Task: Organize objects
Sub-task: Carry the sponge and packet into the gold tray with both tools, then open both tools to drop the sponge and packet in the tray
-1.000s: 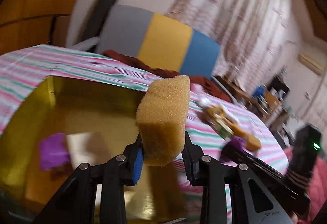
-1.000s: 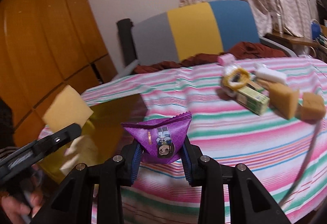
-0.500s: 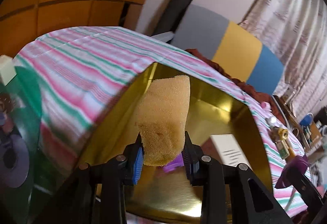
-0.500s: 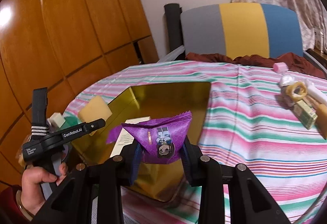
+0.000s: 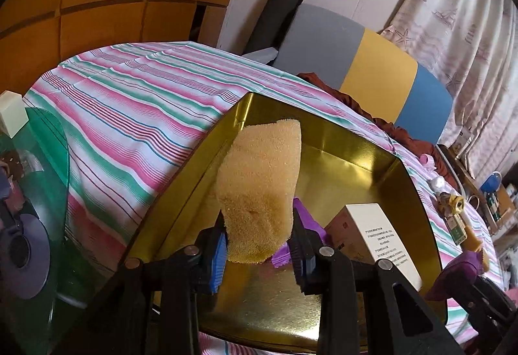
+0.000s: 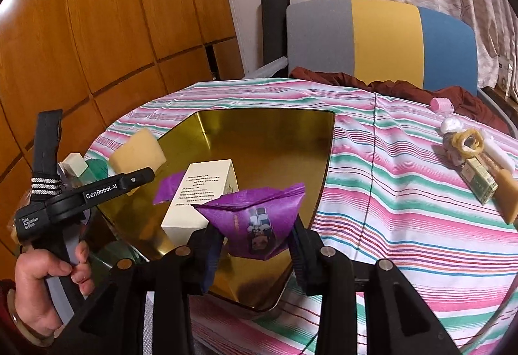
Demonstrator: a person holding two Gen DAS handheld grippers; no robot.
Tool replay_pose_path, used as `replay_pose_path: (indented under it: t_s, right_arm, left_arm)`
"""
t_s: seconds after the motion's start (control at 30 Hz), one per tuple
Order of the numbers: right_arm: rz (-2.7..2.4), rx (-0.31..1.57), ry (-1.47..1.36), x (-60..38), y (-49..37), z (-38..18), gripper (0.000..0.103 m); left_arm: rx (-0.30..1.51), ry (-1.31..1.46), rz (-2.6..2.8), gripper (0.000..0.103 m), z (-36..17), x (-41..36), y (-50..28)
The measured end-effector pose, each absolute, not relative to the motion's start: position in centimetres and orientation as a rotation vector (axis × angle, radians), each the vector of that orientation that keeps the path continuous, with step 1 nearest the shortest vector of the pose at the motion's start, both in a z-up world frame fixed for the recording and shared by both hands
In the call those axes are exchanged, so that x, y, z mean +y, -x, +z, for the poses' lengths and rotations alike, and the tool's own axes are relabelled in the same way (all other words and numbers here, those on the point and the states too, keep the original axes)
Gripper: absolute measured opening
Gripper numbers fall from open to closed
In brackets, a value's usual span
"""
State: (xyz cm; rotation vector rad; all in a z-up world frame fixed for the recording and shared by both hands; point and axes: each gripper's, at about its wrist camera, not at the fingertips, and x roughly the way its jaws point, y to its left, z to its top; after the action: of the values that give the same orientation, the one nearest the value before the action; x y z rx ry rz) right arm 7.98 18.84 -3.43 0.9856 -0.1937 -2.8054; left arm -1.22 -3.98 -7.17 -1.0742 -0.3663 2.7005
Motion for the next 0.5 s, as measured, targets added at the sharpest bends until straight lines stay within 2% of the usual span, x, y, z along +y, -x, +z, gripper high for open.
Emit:
replay_pose_path:
  t_s: [0.17,0.5]
  right_arm:
    - [-2.815,-0.227,-0.98,19.34,-8.04,-3.42,0.045]
    - [-2.822,-0.272,-0.98,19.92,-8.08,-3.59,0.046]
  left_arm:
    - [-0.365,1.063,2.726,0.034,-6.99,-4.16,0.87]
    - [-0.324,1.071,2.737,0.034,-7.08,-3.92,0.57]
